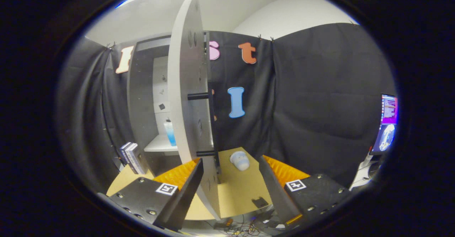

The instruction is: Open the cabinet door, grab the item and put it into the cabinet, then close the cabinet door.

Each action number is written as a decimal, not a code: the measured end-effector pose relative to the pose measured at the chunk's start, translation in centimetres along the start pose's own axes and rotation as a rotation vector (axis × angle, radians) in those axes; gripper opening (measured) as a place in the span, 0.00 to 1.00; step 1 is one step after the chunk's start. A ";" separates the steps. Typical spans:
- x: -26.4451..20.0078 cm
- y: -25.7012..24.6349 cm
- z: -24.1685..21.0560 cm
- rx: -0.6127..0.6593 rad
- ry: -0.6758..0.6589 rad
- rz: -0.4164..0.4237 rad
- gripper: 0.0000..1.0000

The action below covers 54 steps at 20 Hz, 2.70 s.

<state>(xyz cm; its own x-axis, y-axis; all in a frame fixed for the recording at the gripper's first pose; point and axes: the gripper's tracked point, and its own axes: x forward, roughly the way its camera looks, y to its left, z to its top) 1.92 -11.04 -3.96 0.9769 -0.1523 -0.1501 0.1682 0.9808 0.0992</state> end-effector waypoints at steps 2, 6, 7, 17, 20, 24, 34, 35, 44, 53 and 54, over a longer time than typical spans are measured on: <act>0.2 1.8 -0.1 -0.010 0.004 0.052 0.95; 1.4 6.3 -0.6 -0.012 0.019 0.148 0.95; 1.8 7.5 -0.7 -0.014 0.018 0.171 0.95; 5.6 18.1 -1.9 -0.028 0.043 0.373 0.95; 7.7 20.9 -2.2 -0.023 0.040 0.404 0.97; 10.7 24.5 -2.3 -0.003 0.034 0.453 1.00; 12.5 28.0 -2.1 -0.045 0.027 0.514 1.00; 12.7 28.3 -2.0 -0.059 0.017 0.509 1.00; 15.4 29.9 -1.9 -0.080 0.017 0.424 1.00; 17.2 30.5 -1.8 -0.052 0.018 0.390 1.00; 17.4 30.5 -1.8 -0.050 0.016 0.387 1.00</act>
<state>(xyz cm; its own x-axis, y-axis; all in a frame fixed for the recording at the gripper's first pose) 23.78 16.49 -5.28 0.9645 0.2318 -0.1264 -0.2196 0.9701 0.1031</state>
